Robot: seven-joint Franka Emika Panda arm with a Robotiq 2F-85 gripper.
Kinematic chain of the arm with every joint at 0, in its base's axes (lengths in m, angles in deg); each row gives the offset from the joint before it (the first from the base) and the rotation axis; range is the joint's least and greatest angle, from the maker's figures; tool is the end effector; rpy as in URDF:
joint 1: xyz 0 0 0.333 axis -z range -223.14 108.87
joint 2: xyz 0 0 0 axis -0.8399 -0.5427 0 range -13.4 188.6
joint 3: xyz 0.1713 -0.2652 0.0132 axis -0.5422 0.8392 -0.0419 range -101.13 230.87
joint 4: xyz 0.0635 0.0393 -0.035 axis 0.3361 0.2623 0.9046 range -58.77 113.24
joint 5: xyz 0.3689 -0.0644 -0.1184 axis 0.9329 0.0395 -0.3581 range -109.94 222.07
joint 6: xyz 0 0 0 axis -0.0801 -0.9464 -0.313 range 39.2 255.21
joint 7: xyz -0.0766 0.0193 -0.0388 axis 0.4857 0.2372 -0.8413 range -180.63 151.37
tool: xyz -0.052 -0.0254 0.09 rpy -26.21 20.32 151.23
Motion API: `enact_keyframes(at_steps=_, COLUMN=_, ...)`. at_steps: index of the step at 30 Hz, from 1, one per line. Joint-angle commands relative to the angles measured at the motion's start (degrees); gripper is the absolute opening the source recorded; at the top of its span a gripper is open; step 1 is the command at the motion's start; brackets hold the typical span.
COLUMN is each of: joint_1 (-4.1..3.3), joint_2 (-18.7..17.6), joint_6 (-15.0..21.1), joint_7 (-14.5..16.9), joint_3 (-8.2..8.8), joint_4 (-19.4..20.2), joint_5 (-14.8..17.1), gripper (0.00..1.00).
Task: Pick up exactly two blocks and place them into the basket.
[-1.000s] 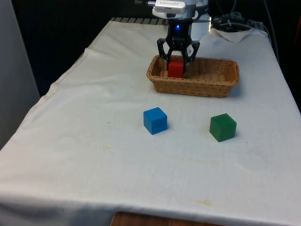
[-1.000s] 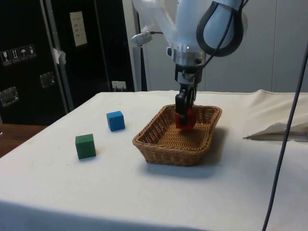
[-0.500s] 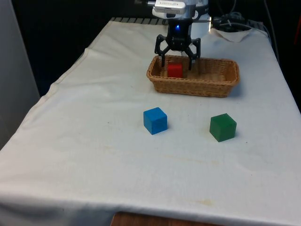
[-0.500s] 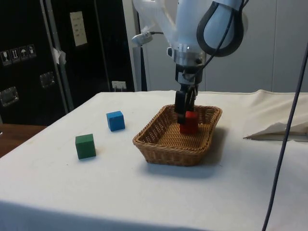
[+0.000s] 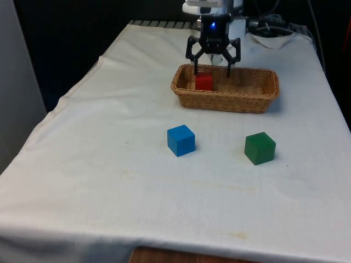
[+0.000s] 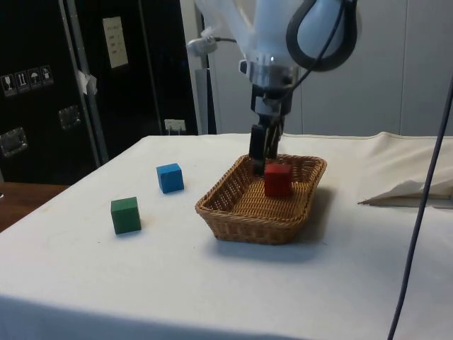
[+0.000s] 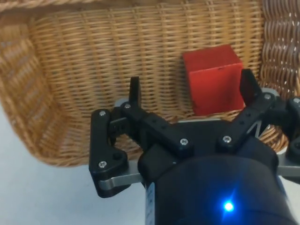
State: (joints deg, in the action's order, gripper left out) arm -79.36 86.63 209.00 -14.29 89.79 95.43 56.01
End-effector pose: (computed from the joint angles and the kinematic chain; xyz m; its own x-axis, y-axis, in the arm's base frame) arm 0.4059 -0.0198 0.2279 0.9849 -0.0381 0.1687 -0.0401 -0.9992 0.0085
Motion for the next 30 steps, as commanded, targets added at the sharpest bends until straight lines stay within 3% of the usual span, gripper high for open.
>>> enact_keyframes(at_steps=1, joint_1=0.11, joint_2=0.2, joint_6=-1.1, joint_7=-0.8, joint_3=0.17, joint_4=-0.7, joint_5=-1.4, gripper=1.0)
enact_keyframes(at_steps=11, joint_1=0.17, joint_2=5.6, joint_6=-7.3, joint_7=0.7, joint_3=-1.26, joint_4=-2.6, joint_5=-1.0, gripper=1.0)
enact_keyframes(at_steps=18, joint_1=-0.06, joint_2=7.0, joint_6=-9.0, joint_7=2.1, joint_3=-1.78, joint_4=-4.0, joint_5=-0.5, gripper=1.0)
enact_keyframes(at_steps=23, joint_1=0.0, joint_2=7.0, joint_6=-8.8, joint_7=2.3, joint_3=-2.23, joint_4=-4.5, joint_5=-0.3, gripper=1.0)
enact_keyframes(at_steps=24, joint_1=-0.29, joint_2=6.5, joint_6=-8.8, joint_7=2.2, joint_3=-2.81, joint_4=-5.3, joint_5=0.0, gripper=1.0)
enact_keyframes(at_steps=30, joint_1=-0.34, joint_2=4.5, joint_6=-8.8, joint_7=1.9, joint_3=-4.47, joint_4=-7.7, joint_5=0.6, gripper=1.0)
